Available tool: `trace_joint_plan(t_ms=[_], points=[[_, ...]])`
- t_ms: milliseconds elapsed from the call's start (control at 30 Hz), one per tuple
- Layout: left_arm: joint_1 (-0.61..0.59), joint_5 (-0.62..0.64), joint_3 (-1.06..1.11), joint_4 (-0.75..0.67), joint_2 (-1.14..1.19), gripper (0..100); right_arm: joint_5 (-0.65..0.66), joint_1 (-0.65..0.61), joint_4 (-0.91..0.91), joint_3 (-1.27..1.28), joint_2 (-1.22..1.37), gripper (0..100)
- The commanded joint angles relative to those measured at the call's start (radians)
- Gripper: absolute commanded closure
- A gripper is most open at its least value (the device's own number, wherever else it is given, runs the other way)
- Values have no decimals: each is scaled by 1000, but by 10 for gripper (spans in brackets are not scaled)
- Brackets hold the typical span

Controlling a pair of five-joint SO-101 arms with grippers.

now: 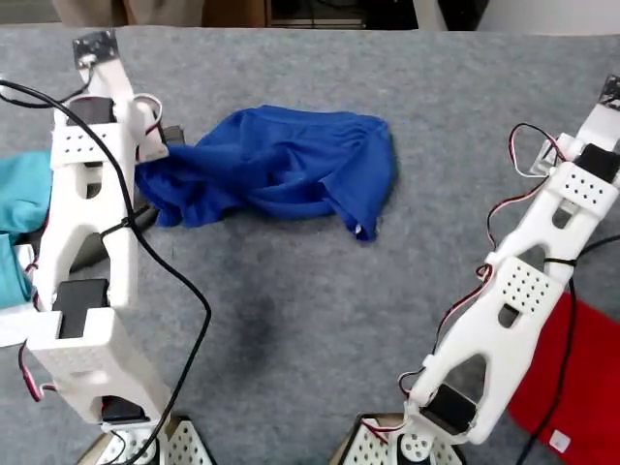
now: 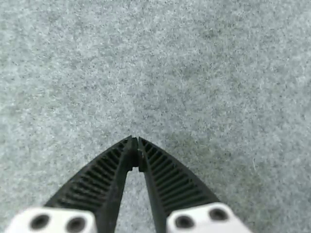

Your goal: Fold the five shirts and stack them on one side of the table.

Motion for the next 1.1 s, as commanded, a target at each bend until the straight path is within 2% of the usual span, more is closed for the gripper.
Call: trace_joint_plan(t_ms=[0, 200, 367, 700, 867, 1000, 1067], points=[[-11, 54, -77, -54, 1, 981, -3, -4, -12, -48, -10, 992], [-29, 100, -163, -173, 202, 973, -3, -4, -12, -48, -10, 991], [-35, 107, -351, -155, 421, 850, -3, -4, -12, -48, -10, 991], [-106, 89, -961, 247, 610, 832, -3, -4, -12, -48, -10, 991], [-77, -160, -1135, 529, 631, 836, -3, -4, -12, -48, -10, 991], [-74, -249, -1077, 546, 599, 833, -3, -4, -12, -48, -10, 991], [-63, -344, -973, 546, 553, 833, -3, -4, -12, -48, -10, 991]])
